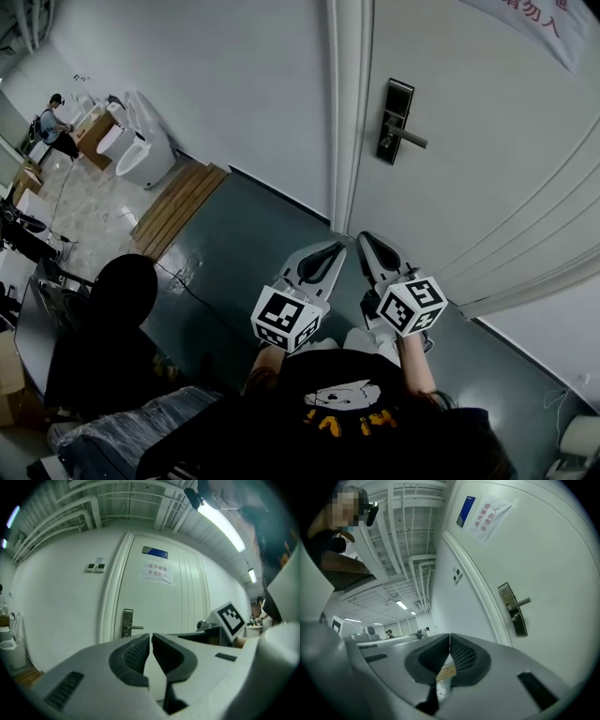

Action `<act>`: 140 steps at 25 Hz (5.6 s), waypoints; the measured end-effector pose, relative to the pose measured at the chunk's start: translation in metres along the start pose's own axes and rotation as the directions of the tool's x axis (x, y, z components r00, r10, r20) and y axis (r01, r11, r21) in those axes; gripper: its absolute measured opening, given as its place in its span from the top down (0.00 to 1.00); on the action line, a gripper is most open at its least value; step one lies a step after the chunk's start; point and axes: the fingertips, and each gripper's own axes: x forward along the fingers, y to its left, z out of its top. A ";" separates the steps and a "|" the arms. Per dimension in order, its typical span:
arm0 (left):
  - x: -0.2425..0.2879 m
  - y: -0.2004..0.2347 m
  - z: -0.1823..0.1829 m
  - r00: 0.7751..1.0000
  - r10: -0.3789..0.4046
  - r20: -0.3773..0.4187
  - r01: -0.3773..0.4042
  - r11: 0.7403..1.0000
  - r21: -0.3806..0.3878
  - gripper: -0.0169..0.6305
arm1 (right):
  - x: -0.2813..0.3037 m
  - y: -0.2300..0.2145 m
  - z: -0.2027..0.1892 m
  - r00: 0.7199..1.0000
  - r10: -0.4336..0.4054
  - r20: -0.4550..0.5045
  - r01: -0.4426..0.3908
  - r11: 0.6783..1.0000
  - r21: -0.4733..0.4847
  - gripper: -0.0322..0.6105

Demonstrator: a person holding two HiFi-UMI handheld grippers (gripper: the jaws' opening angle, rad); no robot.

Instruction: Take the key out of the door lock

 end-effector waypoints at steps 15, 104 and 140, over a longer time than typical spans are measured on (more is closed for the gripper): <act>-0.014 0.054 -0.008 0.993 0.122 0.001 -0.121 0.991 -0.049 0.94 | 0.052 0.012 -0.012 0.994 0.089 -0.058 -0.089 0.996 0.014 0.94; 0.234 0.215 -0.008 0.869 -0.478 -0.128 0.477 0.878 -0.035 0.94 | 0.196 -0.238 0.007 0.809 -0.586 0.032 0.556 0.783 0.278 0.94; 0.250 0.207 -0.003 0.806 -0.582 -0.108 0.584 0.812 -0.015 0.94 | 0.201 -0.344 0.013 0.741 -0.648 0.176 0.388 0.627 0.675 0.83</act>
